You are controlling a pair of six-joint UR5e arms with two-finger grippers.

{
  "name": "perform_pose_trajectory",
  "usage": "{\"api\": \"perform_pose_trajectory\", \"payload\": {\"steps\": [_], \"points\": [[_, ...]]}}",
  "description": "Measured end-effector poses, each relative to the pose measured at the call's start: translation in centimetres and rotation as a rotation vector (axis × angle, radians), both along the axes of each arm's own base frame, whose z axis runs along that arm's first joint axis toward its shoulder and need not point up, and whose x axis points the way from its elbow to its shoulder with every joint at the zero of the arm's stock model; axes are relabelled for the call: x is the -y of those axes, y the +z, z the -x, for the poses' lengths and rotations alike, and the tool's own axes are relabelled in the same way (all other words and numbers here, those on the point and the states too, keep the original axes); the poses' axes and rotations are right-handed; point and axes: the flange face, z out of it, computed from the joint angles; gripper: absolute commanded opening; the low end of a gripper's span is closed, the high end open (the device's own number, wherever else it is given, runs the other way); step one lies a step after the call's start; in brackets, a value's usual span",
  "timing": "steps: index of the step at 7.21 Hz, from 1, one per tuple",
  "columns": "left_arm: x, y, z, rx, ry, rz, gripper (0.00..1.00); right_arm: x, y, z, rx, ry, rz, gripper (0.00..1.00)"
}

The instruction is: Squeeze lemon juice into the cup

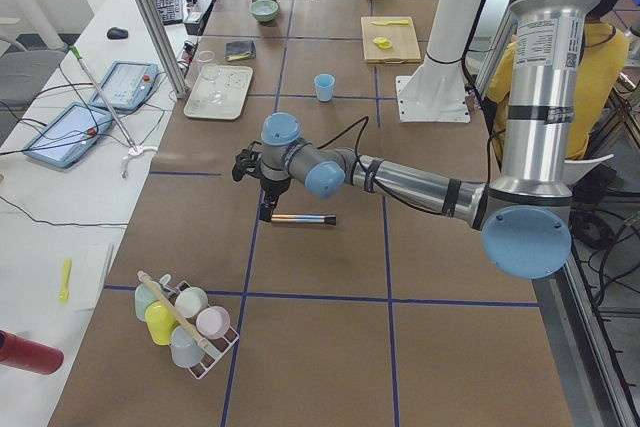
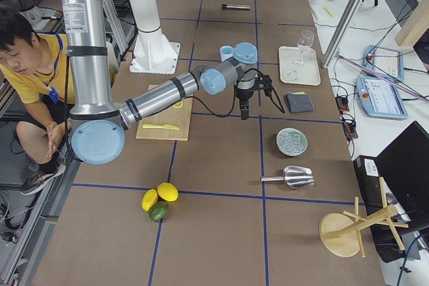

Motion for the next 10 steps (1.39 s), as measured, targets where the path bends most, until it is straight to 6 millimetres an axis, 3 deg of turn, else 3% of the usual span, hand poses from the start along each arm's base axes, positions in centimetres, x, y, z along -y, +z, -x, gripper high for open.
{"api": "perform_pose_trajectory", "payload": {"steps": [2, 4, 6, 10], "points": [[0.0, 1.8, 5.5, -0.040, 0.004, -0.013, 1.00, -0.2, 5.2, -7.0, -0.009, -0.035, -0.035, 1.00], [-0.1, 1.4, 9.4, -0.048, -0.030, 0.030, 1.00, -0.9, 9.9, -11.6, -0.012, -0.075, -0.053, 1.00], [-0.6, 3.2, 10.5, 0.004, -0.032, 0.092, 1.00, -0.7, 12.5, -12.4, 0.004, -0.100, -0.029, 1.00], [-4.2, 8.7, 10.8, 0.041, 0.009, 0.219, 1.00, 0.3, 14.7, -12.3, -0.003, -0.097, 0.014, 1.00]]}}
